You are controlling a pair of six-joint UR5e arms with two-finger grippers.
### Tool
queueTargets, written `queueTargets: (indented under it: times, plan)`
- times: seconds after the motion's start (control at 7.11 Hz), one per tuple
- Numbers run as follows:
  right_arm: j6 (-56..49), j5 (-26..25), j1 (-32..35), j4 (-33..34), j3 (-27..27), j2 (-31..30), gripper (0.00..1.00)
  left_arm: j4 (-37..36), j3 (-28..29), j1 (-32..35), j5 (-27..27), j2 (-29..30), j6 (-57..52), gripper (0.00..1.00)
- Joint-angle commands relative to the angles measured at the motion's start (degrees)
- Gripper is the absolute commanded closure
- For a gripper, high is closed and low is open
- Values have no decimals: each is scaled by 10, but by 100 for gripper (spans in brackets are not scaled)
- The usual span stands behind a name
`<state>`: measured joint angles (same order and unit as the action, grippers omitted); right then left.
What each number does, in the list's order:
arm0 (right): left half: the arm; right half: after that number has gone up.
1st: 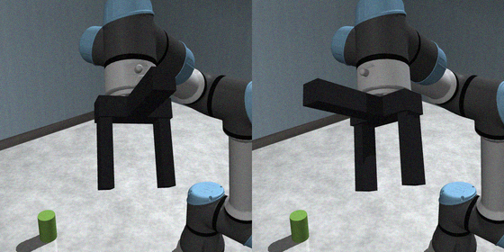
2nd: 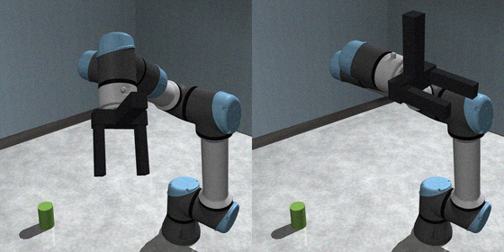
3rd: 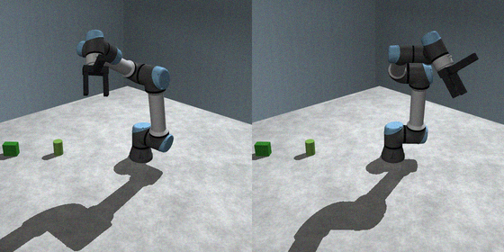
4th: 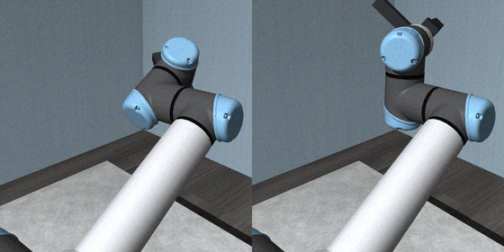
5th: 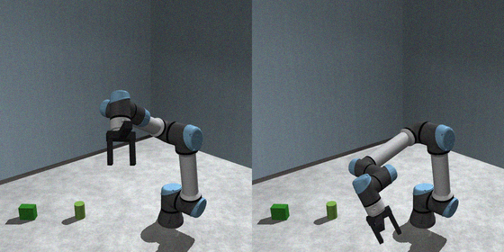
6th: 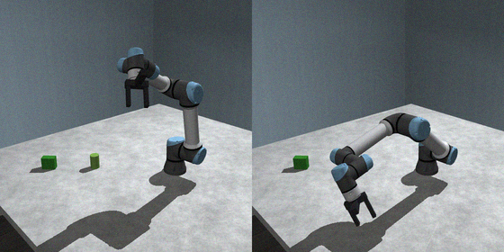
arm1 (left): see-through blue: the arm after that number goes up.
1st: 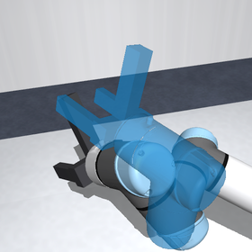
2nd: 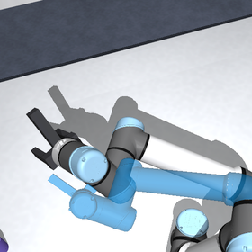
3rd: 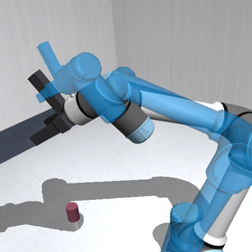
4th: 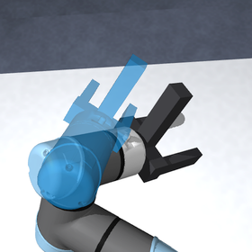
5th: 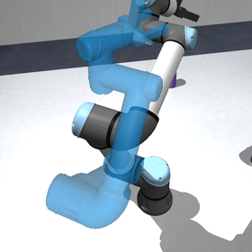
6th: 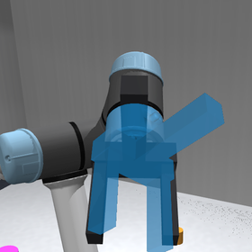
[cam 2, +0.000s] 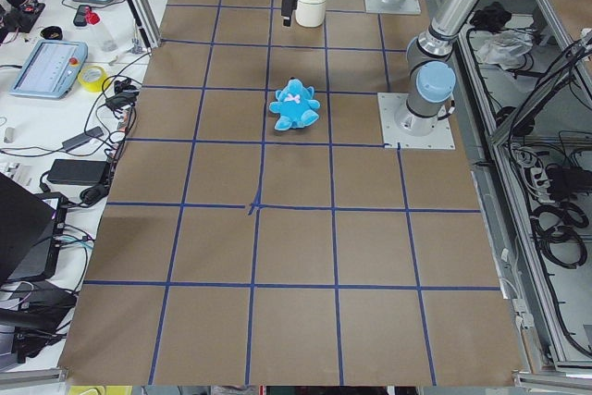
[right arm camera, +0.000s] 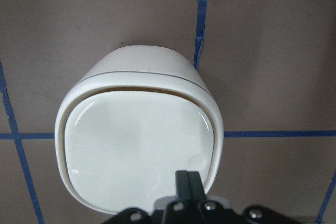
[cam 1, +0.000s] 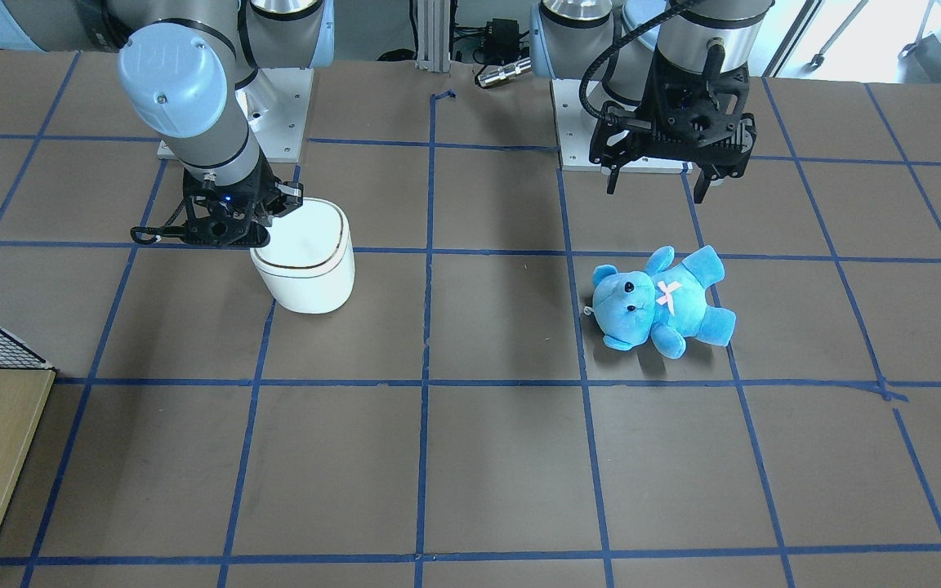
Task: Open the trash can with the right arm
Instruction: 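Press the right gripper down on the lid's near edge to tip it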
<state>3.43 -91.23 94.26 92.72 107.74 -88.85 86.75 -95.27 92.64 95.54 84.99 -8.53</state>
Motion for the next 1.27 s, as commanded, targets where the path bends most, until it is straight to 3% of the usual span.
queueTargets:
  times: [0.0, 1.12]
  plan:
    - [0, -1, -2, 0, 13, 3, 100, 0, 0, 0, 0, 0, 0, 0]
    - [1, 0, -7, 1, 22, 25, 100, 0, 0, 0, 0, 0, 0, 0]
